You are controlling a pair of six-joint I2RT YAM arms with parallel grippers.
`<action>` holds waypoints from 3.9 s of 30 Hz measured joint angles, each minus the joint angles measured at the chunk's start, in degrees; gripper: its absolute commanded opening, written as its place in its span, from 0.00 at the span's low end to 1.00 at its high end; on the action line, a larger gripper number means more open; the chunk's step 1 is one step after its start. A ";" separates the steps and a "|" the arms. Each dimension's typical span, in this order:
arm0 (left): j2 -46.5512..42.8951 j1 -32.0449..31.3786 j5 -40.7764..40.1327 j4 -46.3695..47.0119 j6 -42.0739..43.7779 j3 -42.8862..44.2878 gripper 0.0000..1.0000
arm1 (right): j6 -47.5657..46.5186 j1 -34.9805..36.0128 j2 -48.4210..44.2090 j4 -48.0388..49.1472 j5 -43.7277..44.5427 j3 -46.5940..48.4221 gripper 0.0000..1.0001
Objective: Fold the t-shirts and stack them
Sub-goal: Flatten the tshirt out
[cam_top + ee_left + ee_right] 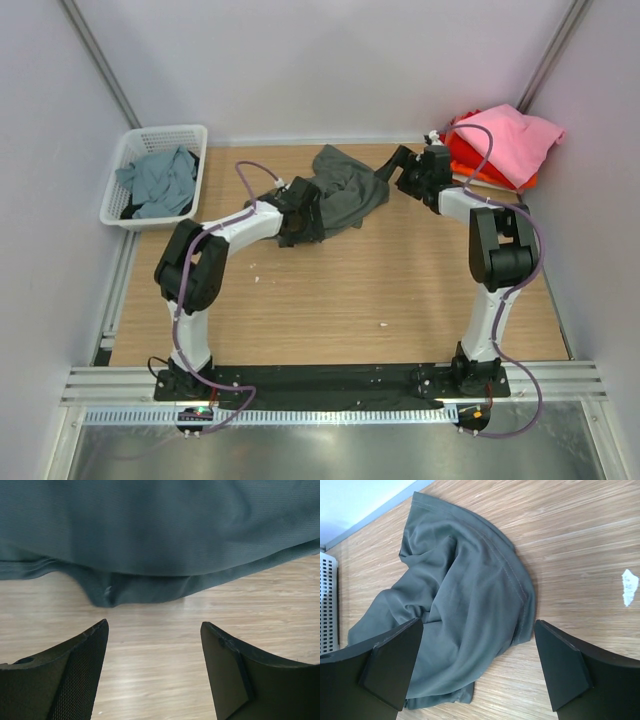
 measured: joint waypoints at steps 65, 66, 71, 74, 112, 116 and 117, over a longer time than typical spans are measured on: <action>12.79 1.55 -0.09 -13.97 9.03 40.37 0.00 | -6.12 1.99 2.27 2.03 -34.95 3.19 0.90; 14.82 2.21 1.88 -14.01 8.96 40.37 0.00 | -10.40 3.23 0.79 -2.36 -34.84 3.76 0.90; 21.31 4.55 7.78 -13.11 8.66 37.13 0.00 | -26.05 12.66 -3.30 -17.35 -31.43 10.12 0.93; 20.22 5.79 11.56 -7.96 7.56 28.70 0.02 | -29.64 16.85 -3.67 -20.59 -30.97 12.15 0.93; 18.80 14.29 41.88 24.46 -4.22 9.68 0.00 | -25.81 38.77 7.65 -37.94 33.03 20.81 0.18; 18.80 14.32 41.99 24.98 -4.24 9.35 0.00 | -25.20 38.80 7.54 -37.07 34.47 19.98 0.01; 18.78 14.32 42.01 25.31 -4.22 9.14 0.00 | -25.05 38.80 7.34 -37.03 35.58 19.65 0.02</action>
